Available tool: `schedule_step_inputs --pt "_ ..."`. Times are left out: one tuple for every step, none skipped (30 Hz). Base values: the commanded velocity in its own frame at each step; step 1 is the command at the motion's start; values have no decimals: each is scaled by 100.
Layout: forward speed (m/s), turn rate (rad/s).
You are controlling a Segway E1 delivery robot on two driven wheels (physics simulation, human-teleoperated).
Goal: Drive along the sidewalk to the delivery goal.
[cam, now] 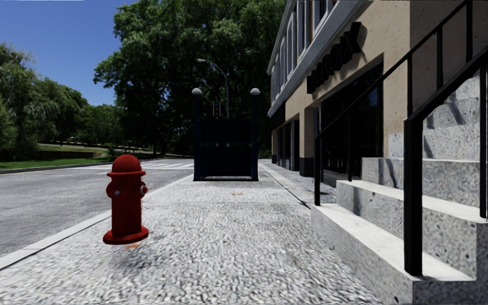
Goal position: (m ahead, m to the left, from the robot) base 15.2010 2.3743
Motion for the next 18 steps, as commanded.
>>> schedule_step_inputs --pt "199 0" --pt "199 0" --pt "199 0" --pt "199 0" --pt "199 0" --pt "199 0" --pt "199 0" --pt "199 0" --pt "199 0" --pt "199 0" --pt "199 0" --pt "199 0" --pt "199 0" --pt "199 0" --pt "200 0" --pt "200 0" --pt "200 0" --pt "200 0"
